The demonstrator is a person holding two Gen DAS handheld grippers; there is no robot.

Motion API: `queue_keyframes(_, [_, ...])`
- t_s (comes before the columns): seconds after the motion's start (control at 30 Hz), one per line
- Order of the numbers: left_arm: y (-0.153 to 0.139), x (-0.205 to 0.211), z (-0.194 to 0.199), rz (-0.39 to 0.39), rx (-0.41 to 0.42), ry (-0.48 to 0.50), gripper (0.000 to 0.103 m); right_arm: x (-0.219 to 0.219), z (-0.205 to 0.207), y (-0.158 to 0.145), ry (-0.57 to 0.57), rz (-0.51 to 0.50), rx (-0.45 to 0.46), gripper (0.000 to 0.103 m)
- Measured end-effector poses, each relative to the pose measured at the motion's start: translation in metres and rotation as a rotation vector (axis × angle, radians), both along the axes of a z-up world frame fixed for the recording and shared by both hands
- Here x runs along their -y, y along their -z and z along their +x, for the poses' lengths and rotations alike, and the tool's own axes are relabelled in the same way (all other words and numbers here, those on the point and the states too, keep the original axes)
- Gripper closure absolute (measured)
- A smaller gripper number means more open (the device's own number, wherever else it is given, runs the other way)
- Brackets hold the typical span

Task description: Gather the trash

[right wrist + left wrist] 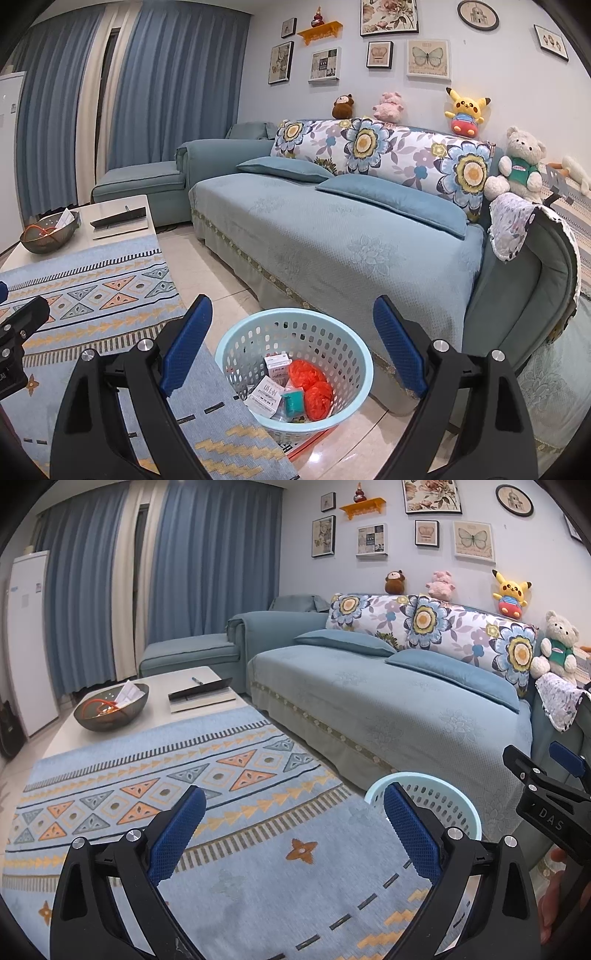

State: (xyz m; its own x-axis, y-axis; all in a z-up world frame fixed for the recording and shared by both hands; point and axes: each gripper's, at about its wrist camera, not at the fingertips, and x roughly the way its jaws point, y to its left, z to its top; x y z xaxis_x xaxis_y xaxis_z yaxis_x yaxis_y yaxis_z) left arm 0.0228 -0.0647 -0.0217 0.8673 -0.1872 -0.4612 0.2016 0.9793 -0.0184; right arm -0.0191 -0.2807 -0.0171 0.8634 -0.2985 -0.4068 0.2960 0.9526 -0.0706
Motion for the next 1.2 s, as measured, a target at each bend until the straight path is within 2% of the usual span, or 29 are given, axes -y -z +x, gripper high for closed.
queue_keyframes(0.4, [0.0007, -0.001, 0.0017, 0.005, 0.0, -0.012, 0.009, 0.0023, 0.0003, 0.0011, 0.0, 0.016, -0.005, 0.019])
queue_keyframes(1.2, [-0.0047, 0.0061, -0.007, 0.064, 0.075, -0.036, 0.008, 0.0039, 0.0011, 0.0019, -0.001, 0.021, -0.01, 0.019])
